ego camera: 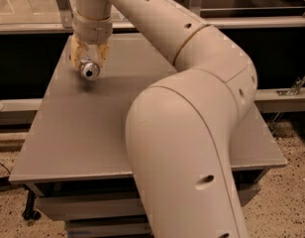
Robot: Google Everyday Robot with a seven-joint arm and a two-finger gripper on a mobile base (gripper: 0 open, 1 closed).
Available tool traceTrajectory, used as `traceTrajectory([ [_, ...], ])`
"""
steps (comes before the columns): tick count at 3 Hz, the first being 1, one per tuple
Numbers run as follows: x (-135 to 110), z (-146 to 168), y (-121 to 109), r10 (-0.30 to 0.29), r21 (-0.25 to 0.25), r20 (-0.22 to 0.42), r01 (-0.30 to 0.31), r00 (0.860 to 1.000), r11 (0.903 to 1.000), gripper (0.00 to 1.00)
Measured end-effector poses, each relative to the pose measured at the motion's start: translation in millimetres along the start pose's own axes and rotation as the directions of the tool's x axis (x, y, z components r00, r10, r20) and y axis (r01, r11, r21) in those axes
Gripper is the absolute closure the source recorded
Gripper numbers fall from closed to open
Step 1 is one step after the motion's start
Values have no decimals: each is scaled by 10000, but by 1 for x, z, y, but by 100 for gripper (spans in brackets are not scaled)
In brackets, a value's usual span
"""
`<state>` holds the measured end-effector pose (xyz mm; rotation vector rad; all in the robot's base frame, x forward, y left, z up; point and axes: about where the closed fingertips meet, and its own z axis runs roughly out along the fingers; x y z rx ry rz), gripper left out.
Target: Place redbull can upright
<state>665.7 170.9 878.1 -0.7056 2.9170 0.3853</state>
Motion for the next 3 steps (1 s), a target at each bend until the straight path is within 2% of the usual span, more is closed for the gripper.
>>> traceTrajectory([
  [1,6,-11,-5,1805,-447,-213,-1813,9833,9824,100],
  [2,15,-28,-13,3697,-472,199,-3685,9289,9284,100],
  [3,18,-22,-11,4511,-434,97,-4504,8924,8918,100],
])
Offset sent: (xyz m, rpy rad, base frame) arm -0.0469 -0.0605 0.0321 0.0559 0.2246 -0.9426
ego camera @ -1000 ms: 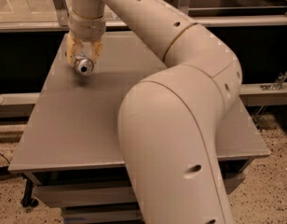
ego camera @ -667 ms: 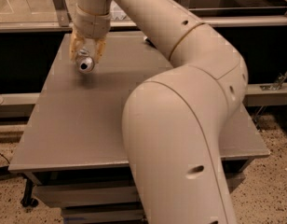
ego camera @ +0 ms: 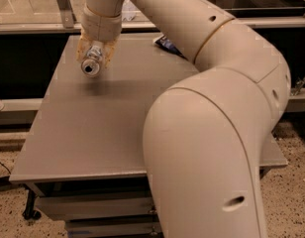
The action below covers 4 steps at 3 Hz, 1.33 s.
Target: Place redbull can upright
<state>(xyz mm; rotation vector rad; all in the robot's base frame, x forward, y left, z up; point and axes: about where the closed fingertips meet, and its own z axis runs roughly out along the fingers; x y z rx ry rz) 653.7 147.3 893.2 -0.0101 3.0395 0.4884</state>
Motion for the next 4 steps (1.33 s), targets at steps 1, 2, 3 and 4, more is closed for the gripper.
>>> traceTrajectory([
  [1,-1,7,2,-234,-339,-170,228,9996,9992,100],
  [2,-8,7,-4,408,233,203,-413,9990,9989,100],
  [3,-18,6,-15,2221,1492,757,-2312,9721,9614,100],
  [4,-18,5,-26,4143,2119,1132,-4294,9031,8779,100],
])
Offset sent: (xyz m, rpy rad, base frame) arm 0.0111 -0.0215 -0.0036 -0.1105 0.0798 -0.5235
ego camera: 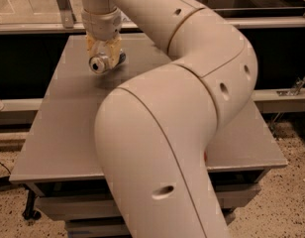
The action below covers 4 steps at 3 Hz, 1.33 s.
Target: Place redbull can upright
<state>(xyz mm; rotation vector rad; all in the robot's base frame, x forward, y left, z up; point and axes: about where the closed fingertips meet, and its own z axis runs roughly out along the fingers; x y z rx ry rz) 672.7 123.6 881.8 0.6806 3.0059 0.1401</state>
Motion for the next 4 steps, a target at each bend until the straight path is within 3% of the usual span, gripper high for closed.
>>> traceTrajectory([
  [1,-2,2,-4,1697,243,-180,-1692,9853,9853,100],
  [2,-7,4,4,1634,-69,-88,-1634,9865,9865,100],
  [3,-2,5,15,741,-921,-442,-780,9963,9927,100],
  [4,12,-12,40,606,-1792,274,-547,9978,9823,100],
])
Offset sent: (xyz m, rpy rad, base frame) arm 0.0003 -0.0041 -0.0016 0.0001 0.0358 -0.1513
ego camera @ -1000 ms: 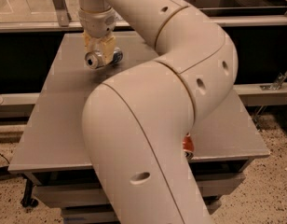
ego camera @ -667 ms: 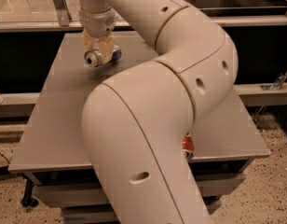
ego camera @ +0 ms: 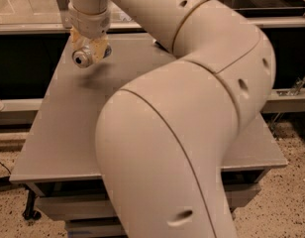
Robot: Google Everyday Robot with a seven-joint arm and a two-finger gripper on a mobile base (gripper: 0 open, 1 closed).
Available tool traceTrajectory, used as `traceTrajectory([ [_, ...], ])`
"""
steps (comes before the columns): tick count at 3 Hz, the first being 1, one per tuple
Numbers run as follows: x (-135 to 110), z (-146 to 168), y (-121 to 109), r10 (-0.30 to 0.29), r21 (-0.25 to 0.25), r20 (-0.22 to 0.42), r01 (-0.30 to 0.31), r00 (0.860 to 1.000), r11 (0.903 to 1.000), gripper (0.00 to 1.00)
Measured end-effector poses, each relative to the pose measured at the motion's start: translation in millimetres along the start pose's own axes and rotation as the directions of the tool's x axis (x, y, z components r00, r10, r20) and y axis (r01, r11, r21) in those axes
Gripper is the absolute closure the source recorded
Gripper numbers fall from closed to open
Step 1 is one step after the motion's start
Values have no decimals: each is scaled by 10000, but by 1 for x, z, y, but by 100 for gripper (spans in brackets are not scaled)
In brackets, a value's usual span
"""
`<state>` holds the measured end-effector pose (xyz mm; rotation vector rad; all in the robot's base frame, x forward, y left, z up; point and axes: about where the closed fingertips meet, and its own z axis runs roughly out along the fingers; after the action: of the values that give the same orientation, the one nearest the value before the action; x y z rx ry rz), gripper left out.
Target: Place redbull can upright
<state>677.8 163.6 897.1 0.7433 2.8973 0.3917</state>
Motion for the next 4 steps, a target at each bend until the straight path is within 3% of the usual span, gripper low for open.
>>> traceTrajectory([
  [1,14,-16,14,-287,-46,1685,299,9853,9995,100],
  [2,3,-8,-14,-869,1149,3019,543,9494,9919,100],
  [3,-10,-12,-53,-826,1342,3359,392,9383,9902,100],
  [4,-4,-15,-88,-161,246,2791,96,9601,9997,100],
])
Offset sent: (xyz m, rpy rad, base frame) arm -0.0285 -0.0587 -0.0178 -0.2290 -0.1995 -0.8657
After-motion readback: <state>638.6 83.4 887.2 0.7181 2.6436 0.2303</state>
